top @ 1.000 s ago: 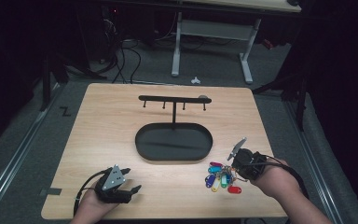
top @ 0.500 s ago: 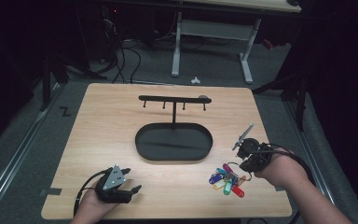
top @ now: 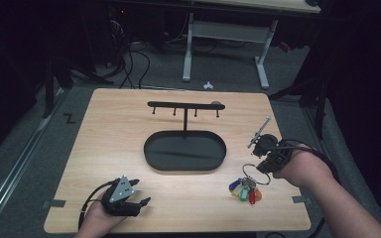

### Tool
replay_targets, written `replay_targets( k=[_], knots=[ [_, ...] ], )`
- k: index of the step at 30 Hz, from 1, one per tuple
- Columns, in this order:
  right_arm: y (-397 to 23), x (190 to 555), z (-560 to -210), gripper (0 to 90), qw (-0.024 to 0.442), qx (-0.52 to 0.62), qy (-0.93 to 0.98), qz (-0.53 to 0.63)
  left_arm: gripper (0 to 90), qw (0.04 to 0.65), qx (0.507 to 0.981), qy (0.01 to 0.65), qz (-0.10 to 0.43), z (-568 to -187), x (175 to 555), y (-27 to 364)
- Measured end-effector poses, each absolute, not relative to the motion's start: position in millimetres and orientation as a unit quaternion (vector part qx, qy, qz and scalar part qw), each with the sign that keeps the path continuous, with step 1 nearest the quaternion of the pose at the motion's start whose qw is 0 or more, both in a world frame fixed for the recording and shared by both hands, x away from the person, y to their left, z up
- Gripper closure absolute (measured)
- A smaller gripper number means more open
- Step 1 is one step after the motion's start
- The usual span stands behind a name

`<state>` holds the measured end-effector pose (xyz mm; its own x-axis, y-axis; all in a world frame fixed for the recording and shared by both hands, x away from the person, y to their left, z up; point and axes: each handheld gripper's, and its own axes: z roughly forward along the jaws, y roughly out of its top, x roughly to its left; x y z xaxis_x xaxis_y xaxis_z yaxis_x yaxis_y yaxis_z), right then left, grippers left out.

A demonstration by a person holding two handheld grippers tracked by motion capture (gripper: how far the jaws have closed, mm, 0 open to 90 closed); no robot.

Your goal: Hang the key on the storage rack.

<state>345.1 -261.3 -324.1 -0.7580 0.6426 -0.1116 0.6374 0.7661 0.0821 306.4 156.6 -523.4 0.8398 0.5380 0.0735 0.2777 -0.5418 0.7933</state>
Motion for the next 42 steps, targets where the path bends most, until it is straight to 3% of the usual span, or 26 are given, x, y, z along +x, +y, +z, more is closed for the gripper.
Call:
replay_targets(
  k=[10, 42],
  knots=[
    [-256, 353, -302, 87.9, 0.084, 0.345, 0.934, 0.032, 27.3, 0.415, 0.865, 0.235, 0.155, -524, 306, 157],
    [-218, 405, -281, 88.0, 0.101, 0.335, 0.935, 0.048, 27.1, 0.416, 0.858, 0.252, 0.164, -524, 305, 166]
  ],
)
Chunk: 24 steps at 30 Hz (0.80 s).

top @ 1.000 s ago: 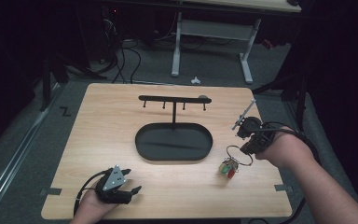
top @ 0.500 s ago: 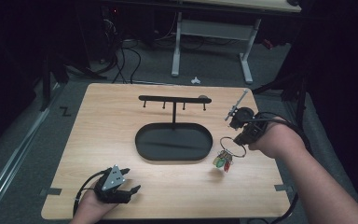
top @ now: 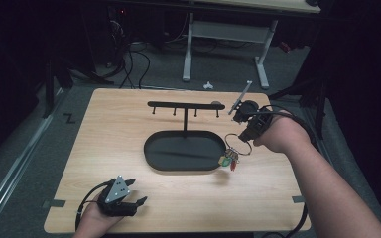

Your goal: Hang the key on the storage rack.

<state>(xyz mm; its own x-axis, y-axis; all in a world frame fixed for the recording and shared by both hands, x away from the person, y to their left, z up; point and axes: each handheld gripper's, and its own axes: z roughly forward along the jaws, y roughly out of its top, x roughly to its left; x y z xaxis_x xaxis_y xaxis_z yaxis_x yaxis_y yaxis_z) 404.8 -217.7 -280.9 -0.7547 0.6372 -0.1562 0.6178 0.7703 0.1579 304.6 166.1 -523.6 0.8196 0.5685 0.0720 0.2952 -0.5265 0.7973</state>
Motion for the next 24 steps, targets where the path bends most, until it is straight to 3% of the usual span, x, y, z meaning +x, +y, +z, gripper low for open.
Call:
replay_targets(
  k=[24],
  knots=[
    [-186, 447, -282, 88.0, 0.11, 0.331, 0.936, 0.053, 27.1, 0.417, 0.857, 0.256, 0.16, -523, 304, 170]
  ],
)
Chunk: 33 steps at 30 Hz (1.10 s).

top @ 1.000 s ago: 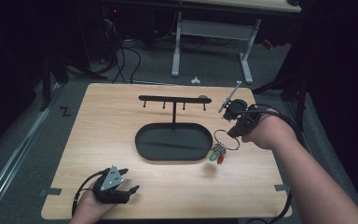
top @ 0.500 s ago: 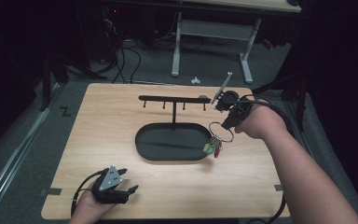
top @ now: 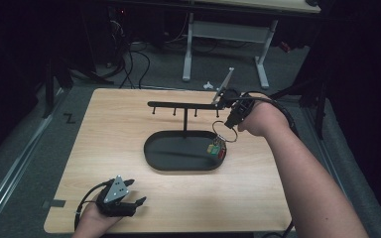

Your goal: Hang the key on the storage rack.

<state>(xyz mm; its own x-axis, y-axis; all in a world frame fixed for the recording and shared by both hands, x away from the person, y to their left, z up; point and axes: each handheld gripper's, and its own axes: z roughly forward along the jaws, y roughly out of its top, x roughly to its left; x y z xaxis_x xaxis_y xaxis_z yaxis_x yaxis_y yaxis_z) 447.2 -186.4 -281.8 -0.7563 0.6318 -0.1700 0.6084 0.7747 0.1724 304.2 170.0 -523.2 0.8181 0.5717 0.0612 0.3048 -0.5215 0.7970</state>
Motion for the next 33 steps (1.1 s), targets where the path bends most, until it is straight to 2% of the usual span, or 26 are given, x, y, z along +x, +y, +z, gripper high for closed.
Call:
replay_targets(
  k=[19, 33],
  knots=[
    [-178, 482, -282, 87.9, 0.112, 0.343, 0.931, 0.058, 27.0, 0.415, 0.858, 0.257, 0.158, -524, 304, 172],
    [-178, 503, -295, 87.8, 0.111, 0.352, 0.928, 0.051, 27.0, 0.411, 0.862, 0.252, 0.155, -526, 303, 170]
  ],
)
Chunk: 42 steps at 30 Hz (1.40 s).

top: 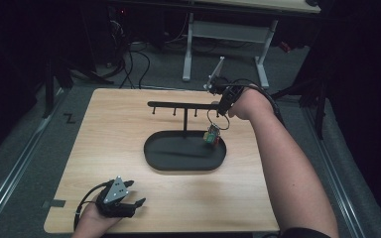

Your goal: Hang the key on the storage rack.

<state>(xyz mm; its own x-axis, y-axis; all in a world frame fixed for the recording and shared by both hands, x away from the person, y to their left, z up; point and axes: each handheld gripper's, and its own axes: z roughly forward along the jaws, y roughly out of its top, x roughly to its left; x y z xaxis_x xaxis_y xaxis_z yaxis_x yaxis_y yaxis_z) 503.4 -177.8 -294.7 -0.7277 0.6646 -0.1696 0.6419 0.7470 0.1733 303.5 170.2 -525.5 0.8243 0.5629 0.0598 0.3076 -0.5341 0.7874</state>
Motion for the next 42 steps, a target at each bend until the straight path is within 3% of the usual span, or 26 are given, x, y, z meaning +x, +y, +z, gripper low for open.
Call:
replay_targets(
  k=[19, 27, 30, 33, 42],
  knots=[
    [-179, 507, -302, 86.8, 0.107, 0.356, 0.927, 0.048, 27.1, 0.408, 0.865, 0.251, 0.151, -526, 304, 170],
    [-180, 506, -295, 82.2, 0.117, 0.363, 0.922, 0.068, 27.0, 0.41, 0.863, 0.252, 0.153, -526, 304, 171],
    [-180, 502, -293, 78.8, 0.123, 0.367, 0.92, 0.069, 27.0, 0.409, 0.864, 0.252, 0.152, -526, 304, 171],
    [-185, 496, -292, 68.0, 0.132, 0.384, 0.909, 0.09, 26.9, 0.408, 0.865, 0.251, 0.152, -526, 304, 169],
    [-201, 483, -305, 49.8, 0.129, 0.401, 0.9, 0.113, 26.9, 0.405, 0.865, 0.25, 0.155, -527, 304, 169]
  ],
)
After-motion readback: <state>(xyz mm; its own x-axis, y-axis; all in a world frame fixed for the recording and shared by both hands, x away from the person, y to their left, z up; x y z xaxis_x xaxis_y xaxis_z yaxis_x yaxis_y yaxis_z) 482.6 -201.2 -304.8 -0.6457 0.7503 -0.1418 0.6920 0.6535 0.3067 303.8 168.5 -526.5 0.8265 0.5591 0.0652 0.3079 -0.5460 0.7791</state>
